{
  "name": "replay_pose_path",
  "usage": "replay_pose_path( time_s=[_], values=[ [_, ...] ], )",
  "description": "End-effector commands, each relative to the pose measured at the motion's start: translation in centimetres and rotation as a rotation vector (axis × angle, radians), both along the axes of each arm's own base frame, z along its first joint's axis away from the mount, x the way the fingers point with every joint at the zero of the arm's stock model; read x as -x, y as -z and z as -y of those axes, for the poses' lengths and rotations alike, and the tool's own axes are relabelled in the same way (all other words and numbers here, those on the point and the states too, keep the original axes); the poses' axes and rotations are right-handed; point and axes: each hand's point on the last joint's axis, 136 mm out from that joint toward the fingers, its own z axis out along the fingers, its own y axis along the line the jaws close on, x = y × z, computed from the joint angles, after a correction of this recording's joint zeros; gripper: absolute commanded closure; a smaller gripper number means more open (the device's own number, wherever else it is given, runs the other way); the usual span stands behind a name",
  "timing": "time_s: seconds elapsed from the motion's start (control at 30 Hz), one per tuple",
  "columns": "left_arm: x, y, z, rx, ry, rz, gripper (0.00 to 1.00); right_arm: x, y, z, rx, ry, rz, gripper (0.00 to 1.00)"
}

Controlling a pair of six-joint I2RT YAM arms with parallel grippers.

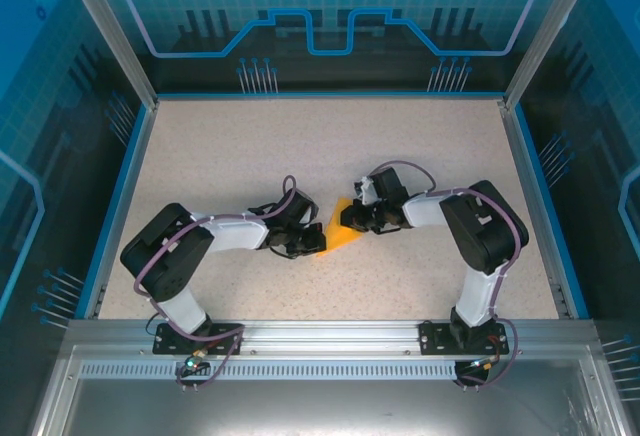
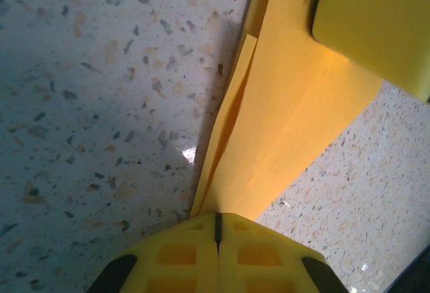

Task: Fold a paper plane with a square sheet of paper (pick it up from the middle)
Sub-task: Fourth fold the wing at the center of the table.

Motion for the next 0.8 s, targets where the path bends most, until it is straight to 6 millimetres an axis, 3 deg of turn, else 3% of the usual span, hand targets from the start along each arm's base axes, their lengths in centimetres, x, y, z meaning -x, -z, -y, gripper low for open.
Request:
replay_pose_path(
  time_s=[0.0, 0.57, 0.67, 0.77],
  values=[
    [1.5, 2.6, -2.7, -0.116, -0.027, -0.053, 1.0, 1.9, -1.4, -1.6, 0.012, -0.084, 0.041, 0.92],
    [1.7, 3.1, -2.7, -0.122, -0.029, -0.067, 1.0, 5.6, 1.8, -3.2, 0.063, -0.156, -0.051, 0.92],
    [1.8, 3.2, -2.9, -0.133, -0.031, -0.076, 1.0, 5.8, 2.8, -2.5, 0.104, -0.161, -0.068, 0.92],
    [2.2, 3.5, -3.3, -0.149, -0.037, -0.096, 1.0, 4.7, 4.2, -0.5, 0.154, -0.107, -0.089, 0.93]
  ],
)
